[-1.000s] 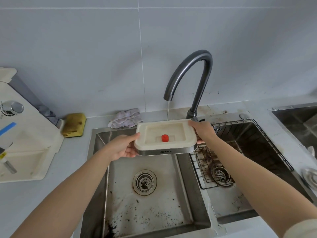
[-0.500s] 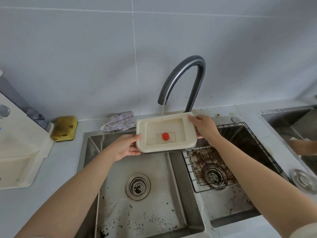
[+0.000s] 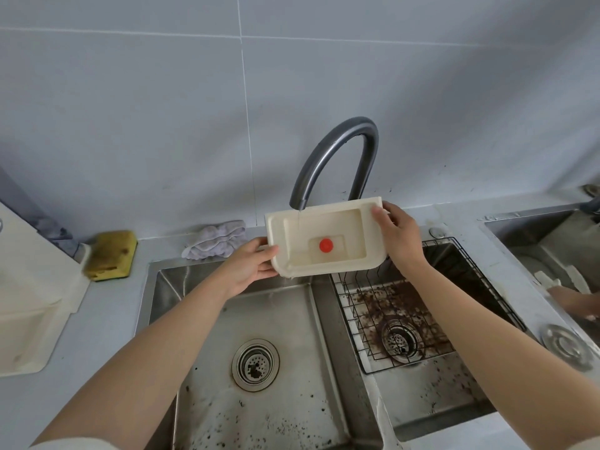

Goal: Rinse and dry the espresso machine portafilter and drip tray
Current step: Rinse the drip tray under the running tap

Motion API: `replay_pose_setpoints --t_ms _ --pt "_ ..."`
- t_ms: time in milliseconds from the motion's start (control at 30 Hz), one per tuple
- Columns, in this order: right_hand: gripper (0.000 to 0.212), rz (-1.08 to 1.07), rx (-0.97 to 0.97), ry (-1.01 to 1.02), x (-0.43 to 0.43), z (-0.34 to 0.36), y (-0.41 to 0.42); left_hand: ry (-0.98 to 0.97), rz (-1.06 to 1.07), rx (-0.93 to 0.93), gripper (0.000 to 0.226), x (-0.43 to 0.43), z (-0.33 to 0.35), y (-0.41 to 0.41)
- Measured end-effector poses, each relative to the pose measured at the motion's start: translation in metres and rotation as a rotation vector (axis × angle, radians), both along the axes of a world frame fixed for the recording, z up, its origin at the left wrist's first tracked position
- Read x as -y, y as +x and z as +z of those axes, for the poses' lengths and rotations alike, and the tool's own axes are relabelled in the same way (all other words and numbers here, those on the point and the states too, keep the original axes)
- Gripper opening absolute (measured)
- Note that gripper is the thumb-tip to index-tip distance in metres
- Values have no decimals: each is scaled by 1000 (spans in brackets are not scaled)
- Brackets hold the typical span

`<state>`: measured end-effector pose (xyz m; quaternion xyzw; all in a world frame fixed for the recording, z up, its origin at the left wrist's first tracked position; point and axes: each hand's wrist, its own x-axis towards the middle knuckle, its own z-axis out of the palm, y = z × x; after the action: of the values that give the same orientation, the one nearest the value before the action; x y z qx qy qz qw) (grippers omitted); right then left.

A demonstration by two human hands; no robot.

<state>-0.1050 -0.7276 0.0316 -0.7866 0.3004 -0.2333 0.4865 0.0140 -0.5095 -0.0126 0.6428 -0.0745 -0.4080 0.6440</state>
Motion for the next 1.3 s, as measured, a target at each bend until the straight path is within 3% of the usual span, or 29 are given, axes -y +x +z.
replay_pose_setpoints --t_ms 233,633,1300 --pt "37 29 41 32 5 2 -3 -53 35 50 47 5 8 5" --pt "35 31 94 100 -2 1 3 -49 67 122 47 2 18 13" --pt "23 75 -12 282 -33 -29 16 164 72 258 34 -42 39 9"
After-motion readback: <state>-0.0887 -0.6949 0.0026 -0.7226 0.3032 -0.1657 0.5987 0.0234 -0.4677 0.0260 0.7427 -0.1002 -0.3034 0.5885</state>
